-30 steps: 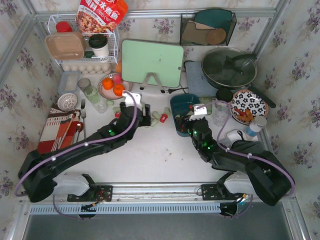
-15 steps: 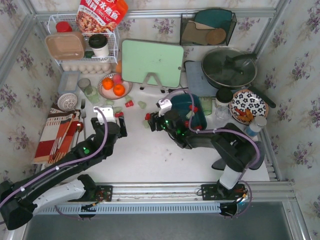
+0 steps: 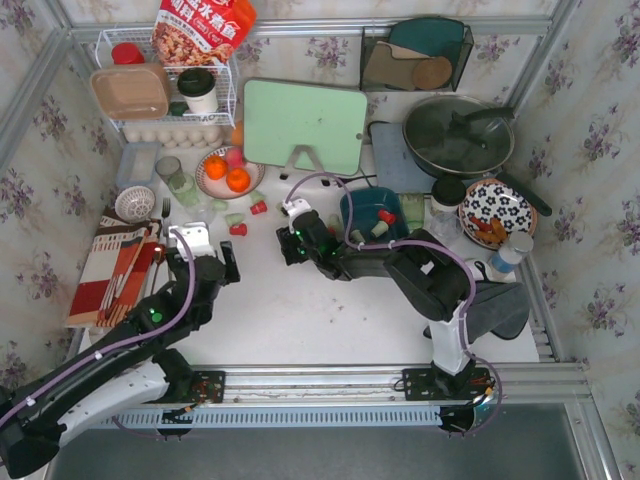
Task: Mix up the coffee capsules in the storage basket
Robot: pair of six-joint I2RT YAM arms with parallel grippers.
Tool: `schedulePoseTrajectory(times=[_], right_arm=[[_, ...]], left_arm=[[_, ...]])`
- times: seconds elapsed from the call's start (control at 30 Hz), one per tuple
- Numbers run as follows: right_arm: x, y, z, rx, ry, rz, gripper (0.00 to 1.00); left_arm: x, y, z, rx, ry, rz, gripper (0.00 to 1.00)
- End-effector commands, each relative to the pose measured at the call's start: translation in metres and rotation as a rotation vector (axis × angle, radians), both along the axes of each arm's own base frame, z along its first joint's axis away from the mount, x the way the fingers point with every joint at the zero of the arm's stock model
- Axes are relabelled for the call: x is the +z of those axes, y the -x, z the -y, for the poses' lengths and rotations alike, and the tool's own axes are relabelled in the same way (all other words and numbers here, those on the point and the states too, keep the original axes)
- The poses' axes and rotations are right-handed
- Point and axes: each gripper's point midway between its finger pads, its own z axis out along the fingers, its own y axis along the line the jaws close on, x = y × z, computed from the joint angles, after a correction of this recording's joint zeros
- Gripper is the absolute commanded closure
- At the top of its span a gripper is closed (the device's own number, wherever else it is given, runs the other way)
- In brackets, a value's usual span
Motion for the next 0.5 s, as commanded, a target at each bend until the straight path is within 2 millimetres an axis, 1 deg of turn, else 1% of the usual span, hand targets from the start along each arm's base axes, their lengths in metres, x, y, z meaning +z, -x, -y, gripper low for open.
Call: schedulePoseTrajectory(times=[0.0,0.03,0.1,0.13,0.2,0.33,0.47], right_arm=[[-0.012,-0.005,0.011,-0.04,0.085,0.005,0.42],[-0.012,-0.006,0.011,-0.042,0.087,0.011,0.45],[-0.011,-0.007,0.01,-0.043,0.084,0.018,0.54],[-0.009,-0.007,0.009,-0.037,0.078,0.022,0.57],[-0.004,-0.006,0.005,-0.022,0.06,0.03,0.58],[0.006,-0.005,-0.001,0.003,0.029,0.04,0.68],[0.021,-0.001,0.001,0.005,-0.004,0.061,0.69]], left_arm=[[-0.003,0.003,-0.008,0.024,-0.002,-0.001,0.17],[-0.004,0.004,-0.009,0.027,0.0,0.0,0.17],[-0.005,0.005,-0.01,0.027,0.0,-0.004,0.17],[-0.006,0.006,-0.011,0.03,0.0,-0.007,0.17],[-0.007,0.006,-0.011,0.032,0.001,-0.012,0.17],[-0.009,0.007,-0.012,0.036,0.003,-0.018,0.17],[-0.012,0.008,-0.013,0.041,0.004,-0.026,0.17]])
